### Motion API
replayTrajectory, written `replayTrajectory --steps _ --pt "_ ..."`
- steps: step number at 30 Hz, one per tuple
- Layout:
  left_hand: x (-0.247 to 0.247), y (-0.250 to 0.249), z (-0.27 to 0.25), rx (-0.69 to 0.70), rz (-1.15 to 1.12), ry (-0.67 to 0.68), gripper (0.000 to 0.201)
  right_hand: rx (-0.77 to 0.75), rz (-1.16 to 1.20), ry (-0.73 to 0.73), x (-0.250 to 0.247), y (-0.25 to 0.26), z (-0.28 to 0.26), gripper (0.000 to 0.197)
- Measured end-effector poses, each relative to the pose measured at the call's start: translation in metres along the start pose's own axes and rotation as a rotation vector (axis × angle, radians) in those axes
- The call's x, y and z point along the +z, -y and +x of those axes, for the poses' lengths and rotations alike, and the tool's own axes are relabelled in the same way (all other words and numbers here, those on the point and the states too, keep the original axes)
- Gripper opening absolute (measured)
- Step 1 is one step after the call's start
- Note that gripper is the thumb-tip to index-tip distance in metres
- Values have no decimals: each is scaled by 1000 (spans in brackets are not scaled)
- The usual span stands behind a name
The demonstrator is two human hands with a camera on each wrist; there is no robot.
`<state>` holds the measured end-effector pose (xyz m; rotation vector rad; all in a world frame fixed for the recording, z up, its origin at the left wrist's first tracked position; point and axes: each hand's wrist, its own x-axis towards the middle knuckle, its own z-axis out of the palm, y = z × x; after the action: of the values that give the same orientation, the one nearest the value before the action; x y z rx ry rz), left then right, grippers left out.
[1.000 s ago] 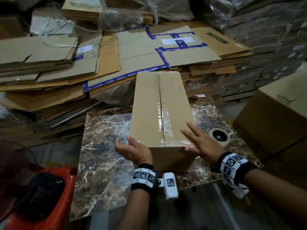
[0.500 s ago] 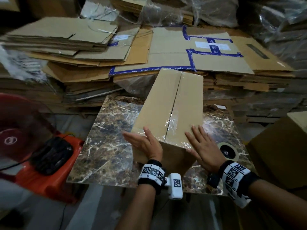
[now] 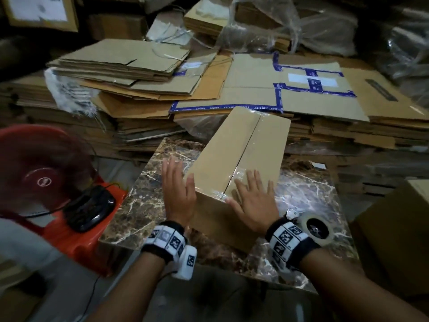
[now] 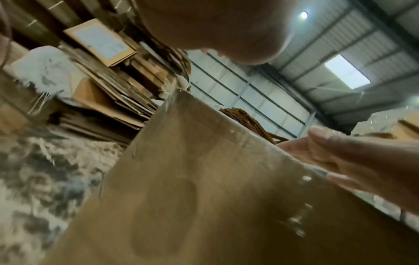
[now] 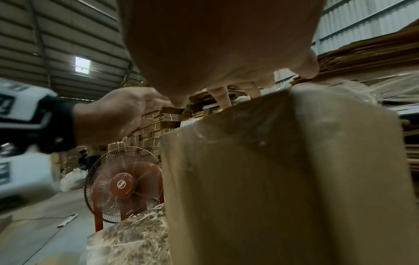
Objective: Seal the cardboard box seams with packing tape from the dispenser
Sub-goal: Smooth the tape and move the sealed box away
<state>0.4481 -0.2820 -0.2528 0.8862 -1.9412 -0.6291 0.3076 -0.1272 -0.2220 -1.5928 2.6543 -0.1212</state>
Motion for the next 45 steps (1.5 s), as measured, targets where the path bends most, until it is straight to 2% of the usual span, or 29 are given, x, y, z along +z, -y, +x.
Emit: replayTrajectory --steps 2,6,10,12,14,17,19,21,24,27,29,31,32,33,36,38,40,43,45 --pt "6 7 25 68 84 88 53 14 -12 -20 6 16 11 69" --pt "28 21 45 71 244 401 62 53 -60 -35 21 29 18 70" --pt "30 31 46 94 274 480 63 97 -120 18 31 -3 6 80" --pt "30 32 47 110 287 499 62 110 -98 -16 35 -19 -10 79" --pt "30 29 46 94 273 501 61 139 22 -106 40 -23 -22 79" --pt "28 26 44 35 210 458 57 248 425 -405 56 -13 -20 58" --pt "28 24 42 -45 123 373 48 413 630 -623 62 -2 -12 48" --pt "26 19 37 -154 -11 298 44 585 770 -710 63 7 -10 53" --pt "24 18 36 -250 -126 261 45 722 1170 -692 60 9 -12 64" --pt "17 21 41 -343 -248 354 52 776 1510 -559 61 3 -18 65" --pt "8 24 46 -491 -420 458 61 827 1546 -480 63 1 -25 78" --pt "5 39 53 -610 -528 461 60 880 1544 -453 71 -12 -30 104" --pt "4 46 58 -645 -542 441 56 885 1551 -427 69 -15 -34 105" --pt "1 49 61 -662 -550 458 49 882 1577 -391 64 -17 -35 98" --pt "-6 36 65 -651 -612 657 24 813 1663 -206 24 2 -31 59" --pt "-10 24 68 -580 -580 732 24 794 1590 -183 1 14 -28 52" --pt "-13 14 78 -508 -504 748 35 797 1469 -205 -23 17 -26 48" --pt "-29 -12 104 -473 -488 760 43 775 1396 -225 -69 18 -27 43" --pt "-41 -35 125 -439 -527 755 36 747 1335 -255 -106 18 -28 38"
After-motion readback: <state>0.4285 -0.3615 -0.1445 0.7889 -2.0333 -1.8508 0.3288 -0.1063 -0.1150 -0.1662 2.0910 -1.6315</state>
